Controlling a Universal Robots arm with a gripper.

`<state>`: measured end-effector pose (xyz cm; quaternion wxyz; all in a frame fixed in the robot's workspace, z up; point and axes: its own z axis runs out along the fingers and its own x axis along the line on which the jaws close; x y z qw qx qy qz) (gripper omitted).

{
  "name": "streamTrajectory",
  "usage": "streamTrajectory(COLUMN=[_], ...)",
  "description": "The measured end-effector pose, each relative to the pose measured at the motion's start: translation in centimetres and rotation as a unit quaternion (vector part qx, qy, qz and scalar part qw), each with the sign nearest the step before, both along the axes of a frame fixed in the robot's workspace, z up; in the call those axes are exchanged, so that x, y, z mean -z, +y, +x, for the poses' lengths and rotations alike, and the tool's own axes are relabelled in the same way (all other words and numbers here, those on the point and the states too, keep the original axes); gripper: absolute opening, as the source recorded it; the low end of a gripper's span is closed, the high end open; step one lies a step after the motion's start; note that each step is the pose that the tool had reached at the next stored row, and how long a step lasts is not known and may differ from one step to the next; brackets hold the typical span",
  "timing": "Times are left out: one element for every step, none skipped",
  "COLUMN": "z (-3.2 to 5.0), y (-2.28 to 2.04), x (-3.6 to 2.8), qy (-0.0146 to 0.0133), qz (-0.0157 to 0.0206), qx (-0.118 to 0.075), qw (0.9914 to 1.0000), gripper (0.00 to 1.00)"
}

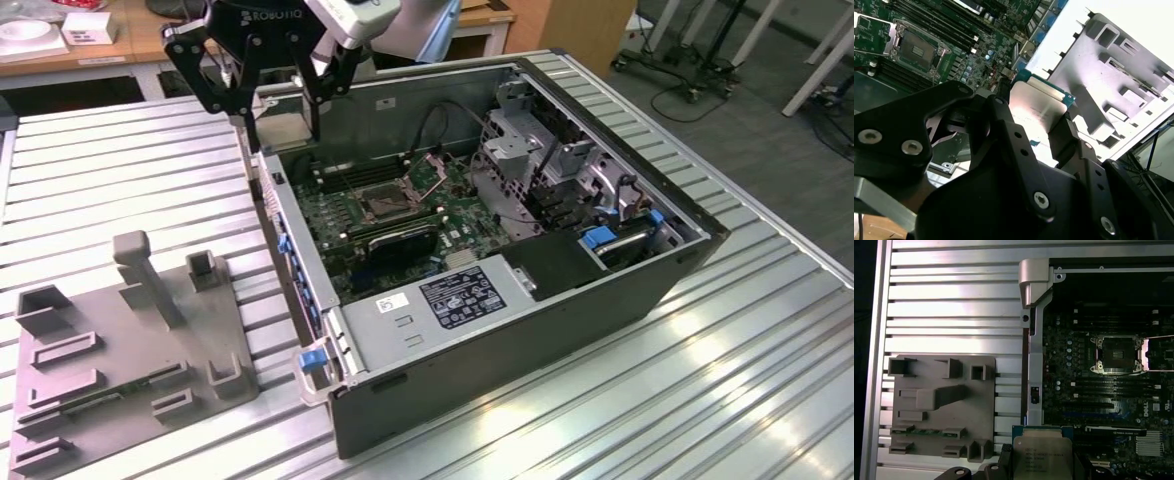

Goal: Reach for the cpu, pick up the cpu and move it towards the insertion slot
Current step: 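Pick up the cpu and move it towards the insertion slot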

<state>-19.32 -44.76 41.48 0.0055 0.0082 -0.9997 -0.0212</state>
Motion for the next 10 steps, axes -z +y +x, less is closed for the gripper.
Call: streamTrajectory(z=[0.0,0.01,0.04,0.09,0.12,0.16,0.2,0.23,0.27,0.31], y=[0.0,0.0,0.0,0.0,0.0,0.0,0.0,0.0,0.0,0.0], x=[0.0,0.0,0.0,0.0,0.0,0.0,0.0,0.0,0.0,0.0], qy=[0.0,0.0,0.0,0.0,0.0,0.0,0.0,0.0,0.0,0.0], qz=[0.0,0.0,0.0,0.0,0.0,0.0,0.0,0.0,0.0,0.0], qx=[0.0,0.0,0.0,0.0,0.0,0.0,0.0,0.0,0.0,0.0], qw=[1.0,1.0,1.0,1.0,1.0,1.0,1.0,1.0,1.0,1.0], gripper=[0.55,0.55,0.55,0.55,0.55,0.55,0.55,0.55,0.55,0.55])
